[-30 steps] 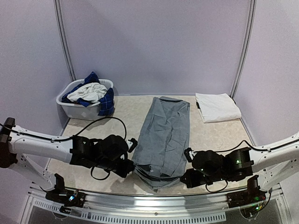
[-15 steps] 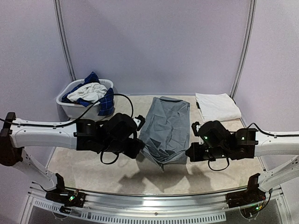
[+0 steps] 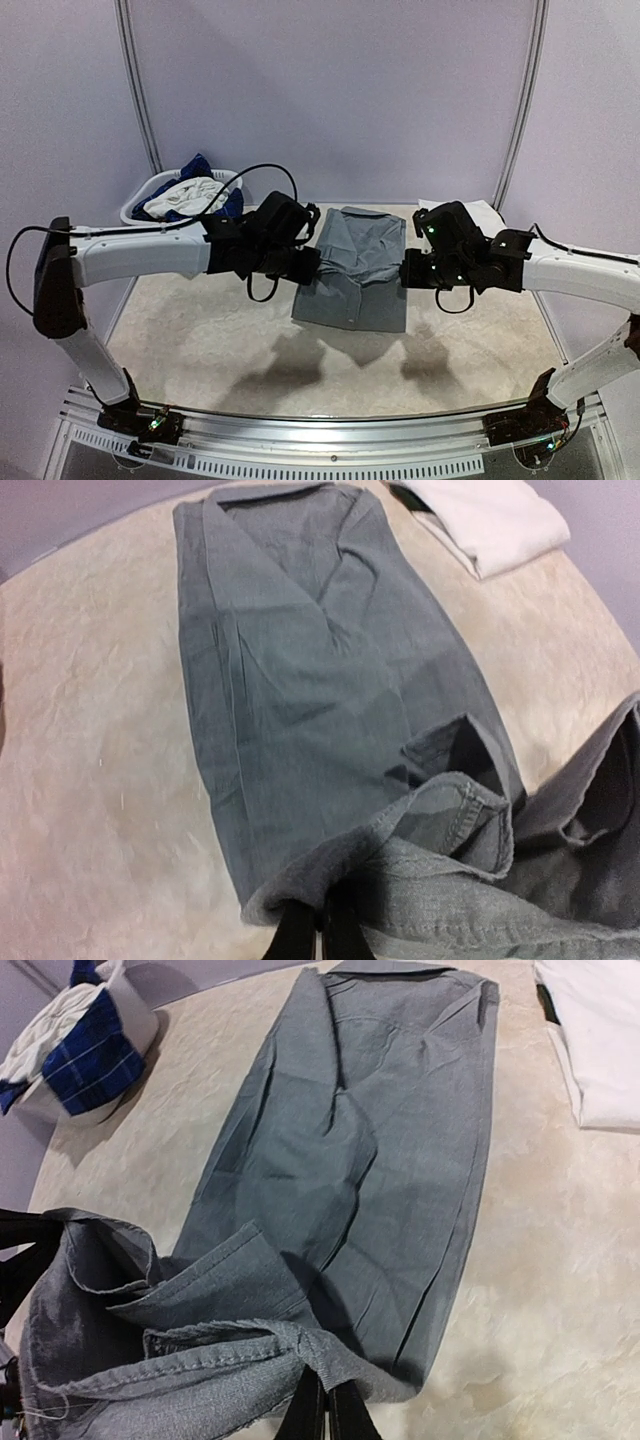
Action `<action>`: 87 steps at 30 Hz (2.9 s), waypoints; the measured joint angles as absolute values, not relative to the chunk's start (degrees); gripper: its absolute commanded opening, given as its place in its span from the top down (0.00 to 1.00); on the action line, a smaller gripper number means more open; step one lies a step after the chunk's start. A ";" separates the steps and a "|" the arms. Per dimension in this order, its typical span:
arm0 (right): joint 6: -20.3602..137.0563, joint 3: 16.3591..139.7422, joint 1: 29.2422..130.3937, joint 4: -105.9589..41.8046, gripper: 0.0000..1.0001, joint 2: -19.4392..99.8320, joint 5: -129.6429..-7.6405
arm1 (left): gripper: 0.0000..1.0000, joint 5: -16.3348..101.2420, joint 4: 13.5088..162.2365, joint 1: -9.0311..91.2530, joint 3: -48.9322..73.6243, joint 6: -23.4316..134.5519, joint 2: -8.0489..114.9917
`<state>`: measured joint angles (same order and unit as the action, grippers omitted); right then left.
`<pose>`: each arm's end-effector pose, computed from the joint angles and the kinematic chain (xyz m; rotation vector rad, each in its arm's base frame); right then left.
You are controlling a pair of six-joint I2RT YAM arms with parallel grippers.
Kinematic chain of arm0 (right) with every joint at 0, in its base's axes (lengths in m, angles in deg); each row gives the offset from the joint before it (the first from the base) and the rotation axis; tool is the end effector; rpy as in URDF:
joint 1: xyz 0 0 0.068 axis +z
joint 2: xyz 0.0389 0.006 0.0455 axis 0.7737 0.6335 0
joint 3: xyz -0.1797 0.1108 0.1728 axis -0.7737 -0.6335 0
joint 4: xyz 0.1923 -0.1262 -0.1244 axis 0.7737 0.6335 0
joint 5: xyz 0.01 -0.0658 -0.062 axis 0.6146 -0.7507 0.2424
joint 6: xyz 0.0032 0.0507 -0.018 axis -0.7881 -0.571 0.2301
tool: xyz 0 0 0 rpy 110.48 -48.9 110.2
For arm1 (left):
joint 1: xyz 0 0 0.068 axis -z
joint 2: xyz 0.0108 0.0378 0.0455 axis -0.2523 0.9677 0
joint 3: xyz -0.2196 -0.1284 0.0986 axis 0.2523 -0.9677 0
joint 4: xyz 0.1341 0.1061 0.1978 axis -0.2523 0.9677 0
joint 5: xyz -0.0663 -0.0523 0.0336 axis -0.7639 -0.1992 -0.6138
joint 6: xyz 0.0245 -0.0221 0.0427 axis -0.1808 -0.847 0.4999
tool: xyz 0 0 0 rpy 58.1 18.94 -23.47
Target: Fold and stack the mixed laundry pile
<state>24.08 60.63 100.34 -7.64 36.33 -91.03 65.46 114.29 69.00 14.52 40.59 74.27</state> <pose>0.1952 0.2157 0.2725 -0.0470 2.3611 0.4974 0.2247 -0.2982 0.2621 0.4511 2.3332 -0.3860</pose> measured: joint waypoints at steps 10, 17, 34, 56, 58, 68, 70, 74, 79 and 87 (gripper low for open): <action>27.38 64.72 91.07 -9.36 0.99 46.10 -90.68 | 1.00 62.59 115.21 62.69 27.48 43.68 87.75; 28.87 67.93 88.16 -11.11 0.99 53.33 -89.21 | 1.00 61.61 115.98 61.20 30.87 44.66 92.74; 29.48 76.46 83.90 -11.18 0.93 67.65 -88.66 | 0.97 60.69 115.76 58.12 37.93 46.15 105.00; 31.12 85.05 81.39 -9.89 0.55 65.39 -82.44 | 0.33 64.34 113.48 56.98 33.65 48.55 94.25; 31.47 81.29 81.48 -12.75 0.59 62.03 -77.28 | 0.44 64.54 111.63 56.96 28.18 48.62 88.21; 31.16 76.15 87.57 -28.42 0.81 63.69 -50.39 | 0.65 53.57 99.28 57.72 2.24 47.20 70.64; 30.12 76.04 88.69 -31.79 0.83 66.84 -46.22 | 0.66 51.69 97.83 57.88 -1.24 46.98 69.98; 29.37 75.93 88.49 -34.19 0.85 71.93 -42.28 | 0.69 47.99 95.17 58.10 -4.40 46.76 69.68; 29.42 76.37 87.79 -34.41 0.85 76.70 -38.90 | 0.72 44.80 90.36 58.71 -4.49 45.84 70.27; 29.46 78.07 85.43 -36.22 0.84 81.55 -33.48 | 0.74 43.58 87.54 60.00 -4.34 44.38 73.70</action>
